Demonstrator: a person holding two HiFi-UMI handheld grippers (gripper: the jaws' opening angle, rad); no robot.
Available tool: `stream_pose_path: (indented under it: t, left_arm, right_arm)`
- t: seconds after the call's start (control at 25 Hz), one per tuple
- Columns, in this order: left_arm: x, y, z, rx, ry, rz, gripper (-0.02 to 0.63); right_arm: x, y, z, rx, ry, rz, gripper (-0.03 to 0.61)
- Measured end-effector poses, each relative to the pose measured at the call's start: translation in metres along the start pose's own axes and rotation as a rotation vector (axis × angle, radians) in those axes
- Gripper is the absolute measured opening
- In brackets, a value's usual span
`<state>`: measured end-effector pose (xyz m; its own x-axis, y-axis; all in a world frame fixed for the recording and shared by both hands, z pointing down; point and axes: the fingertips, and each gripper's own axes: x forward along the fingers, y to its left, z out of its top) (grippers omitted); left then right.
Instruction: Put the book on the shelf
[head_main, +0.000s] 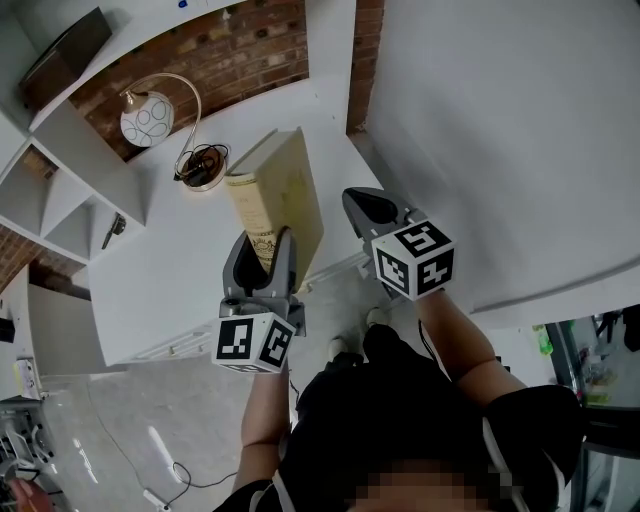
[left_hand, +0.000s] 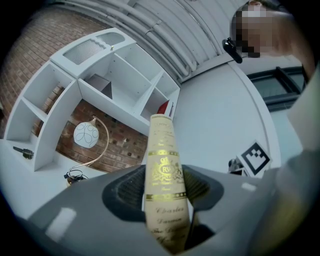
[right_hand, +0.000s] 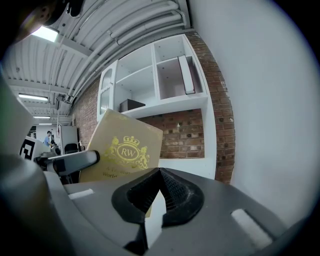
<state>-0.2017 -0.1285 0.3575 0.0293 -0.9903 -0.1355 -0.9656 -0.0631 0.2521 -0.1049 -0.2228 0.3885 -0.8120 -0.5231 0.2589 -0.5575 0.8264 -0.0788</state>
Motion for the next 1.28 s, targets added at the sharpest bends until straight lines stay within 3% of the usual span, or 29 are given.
stream_pose_path:
  t: [0.4,0.72,1.28]
  left_arm:
    - [0.033,-0.013,0.003,0.05,0.014,-0.01,0.206]
    - [0.067,-0.027,0.02,0.098,-0.032,-0.002,0.206]
    - [0.116,-0.04,0.064,0.189,-0.158,0.068,0.206]
  right_arm:
    - [0.008,-0.027,0.022,-0.008,-0.046,0.008,-0.005]
    - [0.013,-0.057,0.039,-0.025,-0.054,0.016,-0.005]
    - [0.032,-0.079,0.078,-0.084,-0.089,0.104,-0.005]
